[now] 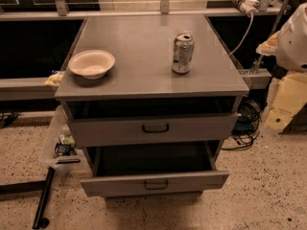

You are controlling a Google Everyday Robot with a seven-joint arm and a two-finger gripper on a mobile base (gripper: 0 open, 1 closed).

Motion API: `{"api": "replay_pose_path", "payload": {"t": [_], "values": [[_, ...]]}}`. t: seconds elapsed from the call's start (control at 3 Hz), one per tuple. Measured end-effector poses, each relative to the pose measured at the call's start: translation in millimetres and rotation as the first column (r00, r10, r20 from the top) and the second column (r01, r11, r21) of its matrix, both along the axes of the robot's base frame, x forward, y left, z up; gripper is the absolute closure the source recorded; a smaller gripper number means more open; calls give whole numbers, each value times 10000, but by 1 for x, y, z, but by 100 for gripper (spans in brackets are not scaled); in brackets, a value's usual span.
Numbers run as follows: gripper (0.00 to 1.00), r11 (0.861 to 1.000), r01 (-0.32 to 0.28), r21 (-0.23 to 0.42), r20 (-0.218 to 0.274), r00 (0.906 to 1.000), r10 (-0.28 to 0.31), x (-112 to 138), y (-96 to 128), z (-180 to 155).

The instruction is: Close middle drawer

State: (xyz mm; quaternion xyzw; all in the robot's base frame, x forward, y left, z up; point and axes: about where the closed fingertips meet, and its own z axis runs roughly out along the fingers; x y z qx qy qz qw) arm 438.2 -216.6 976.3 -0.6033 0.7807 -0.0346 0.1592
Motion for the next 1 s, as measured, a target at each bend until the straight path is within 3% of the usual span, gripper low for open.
{"api": "replay_pose_path", "payload": {"t": [0.33,1.0], "values": [[0,10000,0,0,-1,10000,0,0,0,0],[42,10000,14,-42,-63,10000,-14,-1,0,-6]]}}
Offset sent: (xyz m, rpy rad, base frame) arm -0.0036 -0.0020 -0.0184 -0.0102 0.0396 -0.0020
